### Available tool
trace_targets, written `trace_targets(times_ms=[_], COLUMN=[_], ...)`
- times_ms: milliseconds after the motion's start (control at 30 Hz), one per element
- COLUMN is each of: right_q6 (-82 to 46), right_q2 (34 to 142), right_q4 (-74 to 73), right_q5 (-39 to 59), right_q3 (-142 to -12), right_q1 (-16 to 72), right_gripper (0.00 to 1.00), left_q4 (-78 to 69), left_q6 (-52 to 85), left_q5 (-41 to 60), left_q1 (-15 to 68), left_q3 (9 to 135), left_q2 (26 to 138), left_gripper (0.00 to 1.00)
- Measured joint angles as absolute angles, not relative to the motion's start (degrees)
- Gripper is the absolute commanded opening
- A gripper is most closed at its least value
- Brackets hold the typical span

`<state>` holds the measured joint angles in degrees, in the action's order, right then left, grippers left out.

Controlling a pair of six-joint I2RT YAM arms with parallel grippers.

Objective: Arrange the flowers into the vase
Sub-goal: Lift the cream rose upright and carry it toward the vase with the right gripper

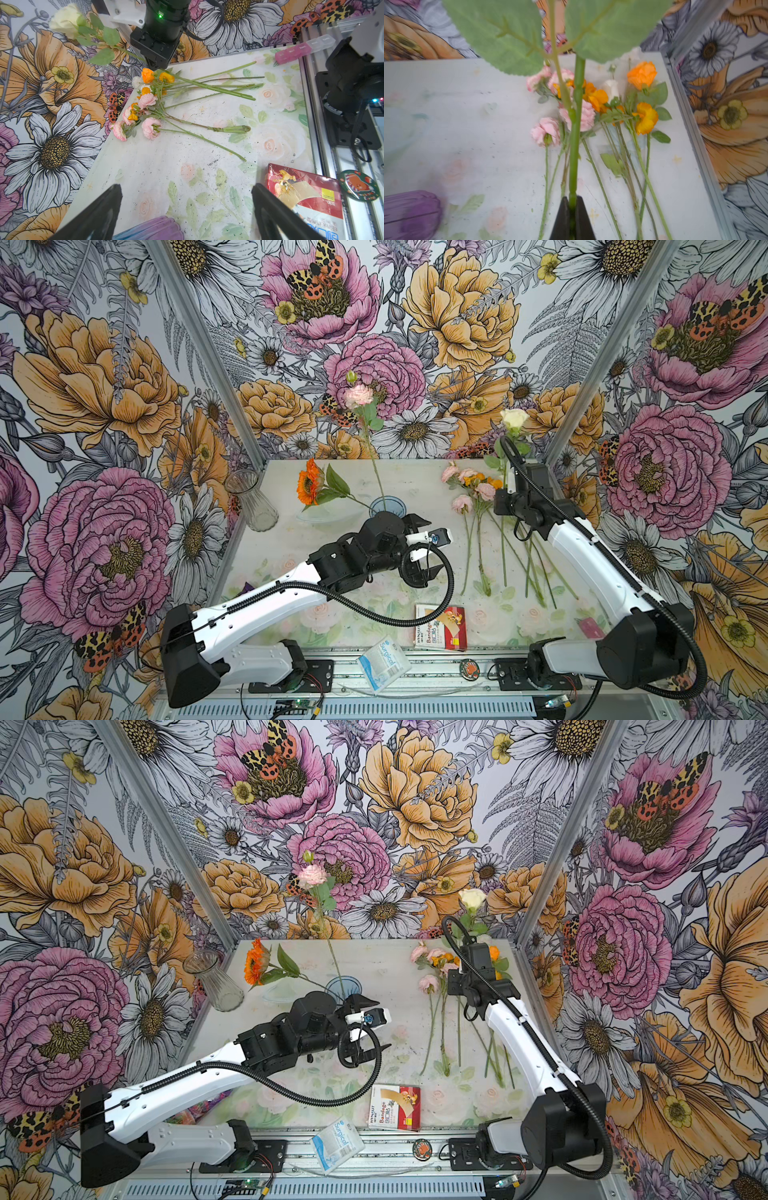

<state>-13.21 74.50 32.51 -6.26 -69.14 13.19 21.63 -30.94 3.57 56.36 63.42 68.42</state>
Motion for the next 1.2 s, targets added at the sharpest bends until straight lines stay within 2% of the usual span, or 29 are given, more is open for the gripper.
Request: trace_targets(times_ms=[133, 333, 567, 833, 1200], right_q6=[-14.09, -17.47, -20.82, -21.54, -22.02], right_q2=[67.57, 61.41, 67.07, 74.52, 81.6], right_q4=[19.77, -7.22, -24.21, -39.42, -47.37], right_q5=[-2.07, 0.08, -2.7, -10.72, -19.42], right_q3=[-67.59, -57.63, -56.6, -58.7, -60.66], right_q1=[19.55, 24.36, 30.13, 38.0, 44.01], right_gripper=[0.0, 0.0, 0.0, 0.0, 0.0], left_q4=[22.72, 23.03, 22.92, 22.96, 22.94], left_q6=[-32.03, -33.23, -33.5, -33.63, -33.63], left_q5=[6.74, 13.26, 18.39, 20.43, 20.71], left_q1=[52.42, 44.69, 38.09, 36.21, 35.97], left_q3=[63.44, 63.42, 63.29, 62.92, 62.7], left_q2=[63.96, 58.83, 57.21, 57.21, 57.21], left_gripper=[0.99, 0.99, 0.99, 0.99, 0.99])
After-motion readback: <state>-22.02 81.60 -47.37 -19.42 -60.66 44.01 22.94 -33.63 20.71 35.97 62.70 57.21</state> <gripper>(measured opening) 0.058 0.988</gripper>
